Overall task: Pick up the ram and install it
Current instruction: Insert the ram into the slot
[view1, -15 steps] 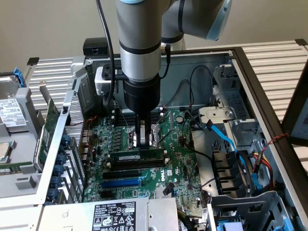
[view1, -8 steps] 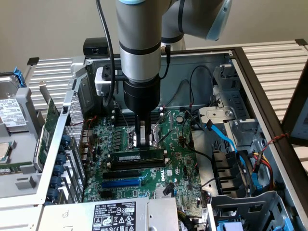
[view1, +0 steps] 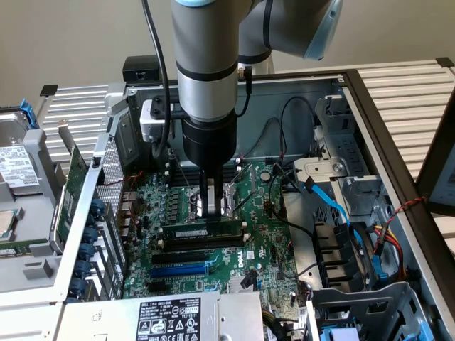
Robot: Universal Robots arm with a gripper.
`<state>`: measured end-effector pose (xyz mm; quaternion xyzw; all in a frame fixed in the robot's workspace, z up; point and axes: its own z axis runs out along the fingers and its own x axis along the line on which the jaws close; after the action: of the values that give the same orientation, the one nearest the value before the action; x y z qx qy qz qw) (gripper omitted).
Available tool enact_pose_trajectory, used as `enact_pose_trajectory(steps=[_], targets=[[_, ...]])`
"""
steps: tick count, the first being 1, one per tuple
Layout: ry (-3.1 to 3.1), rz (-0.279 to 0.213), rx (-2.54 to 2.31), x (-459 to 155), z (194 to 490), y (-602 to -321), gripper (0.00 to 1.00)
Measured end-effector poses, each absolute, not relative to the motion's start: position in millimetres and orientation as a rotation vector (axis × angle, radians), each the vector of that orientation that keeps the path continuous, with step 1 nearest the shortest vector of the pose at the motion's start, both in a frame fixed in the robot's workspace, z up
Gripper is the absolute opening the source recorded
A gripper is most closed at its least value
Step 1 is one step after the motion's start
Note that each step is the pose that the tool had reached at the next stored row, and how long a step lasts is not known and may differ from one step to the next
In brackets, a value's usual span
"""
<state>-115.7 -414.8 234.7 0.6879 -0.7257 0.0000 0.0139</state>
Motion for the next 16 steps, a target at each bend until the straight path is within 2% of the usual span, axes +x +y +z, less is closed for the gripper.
enact_pose_trajectory(steps=[16], targets=[[-2.259, 0.000, 2.143, -115.6, 233.3, -415.3, 0.13]])
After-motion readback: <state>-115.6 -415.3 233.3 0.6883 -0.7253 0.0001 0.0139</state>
